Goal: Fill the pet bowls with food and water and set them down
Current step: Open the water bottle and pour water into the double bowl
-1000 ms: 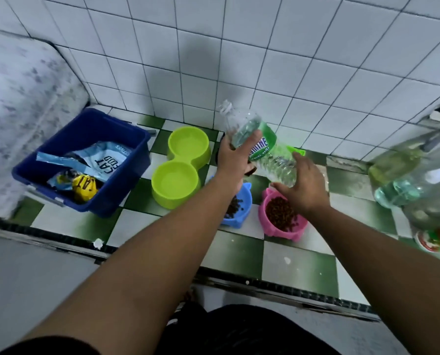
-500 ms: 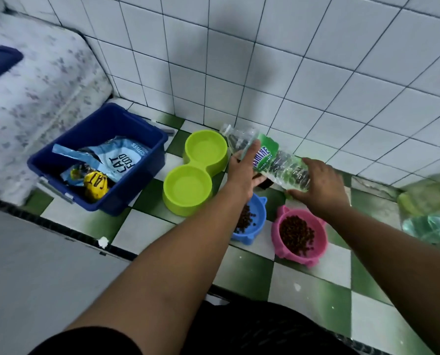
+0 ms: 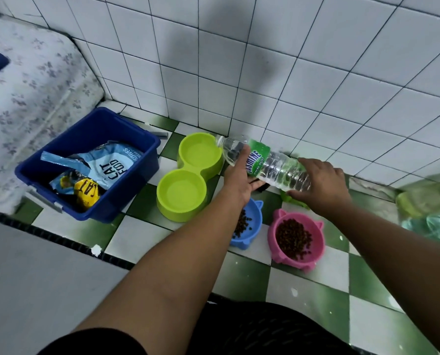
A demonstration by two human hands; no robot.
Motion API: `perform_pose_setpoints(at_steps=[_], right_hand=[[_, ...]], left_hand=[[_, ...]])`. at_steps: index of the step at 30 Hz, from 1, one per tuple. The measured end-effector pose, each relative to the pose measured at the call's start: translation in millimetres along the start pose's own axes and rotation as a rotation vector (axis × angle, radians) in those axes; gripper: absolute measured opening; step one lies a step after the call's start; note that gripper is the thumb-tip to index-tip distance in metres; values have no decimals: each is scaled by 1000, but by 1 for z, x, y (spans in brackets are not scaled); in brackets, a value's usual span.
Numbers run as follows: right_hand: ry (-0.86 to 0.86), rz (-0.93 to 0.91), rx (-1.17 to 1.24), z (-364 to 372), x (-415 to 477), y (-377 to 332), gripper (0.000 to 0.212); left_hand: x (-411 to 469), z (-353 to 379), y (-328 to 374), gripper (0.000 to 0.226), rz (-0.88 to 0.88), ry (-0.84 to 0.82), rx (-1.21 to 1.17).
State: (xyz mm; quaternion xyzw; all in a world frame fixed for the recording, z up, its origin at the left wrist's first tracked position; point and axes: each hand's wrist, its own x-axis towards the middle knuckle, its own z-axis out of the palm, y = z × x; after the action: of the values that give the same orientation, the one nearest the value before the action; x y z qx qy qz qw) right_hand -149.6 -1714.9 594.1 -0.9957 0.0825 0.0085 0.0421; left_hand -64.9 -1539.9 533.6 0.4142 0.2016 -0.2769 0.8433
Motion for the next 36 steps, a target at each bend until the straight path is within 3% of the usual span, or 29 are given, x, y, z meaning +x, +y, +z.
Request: perform_pose_setpoints(at_steps=[4, 8, 18, 30, 36], right_hand=[[9, -16, -8, -2, 0, 1, 90], [15, -30, -17, -4, 0, 1, 89], [47, -53, -23, -11, 1, 1, 86], [50, -83, -42, -15, 6, -1, 83], [62, -99, -53, -17, 6, -1, 82]], left_hand=[[2, -1, -2, 71, -5, -8, -23], [6, -3, -3, 52, -17, -32, -46], [6, 0, 0, 71, -19, 12, -60], [13, -2, -1, 71, -41, -14, -124], [13, -3, -2, 56, -46, -45, -133]])
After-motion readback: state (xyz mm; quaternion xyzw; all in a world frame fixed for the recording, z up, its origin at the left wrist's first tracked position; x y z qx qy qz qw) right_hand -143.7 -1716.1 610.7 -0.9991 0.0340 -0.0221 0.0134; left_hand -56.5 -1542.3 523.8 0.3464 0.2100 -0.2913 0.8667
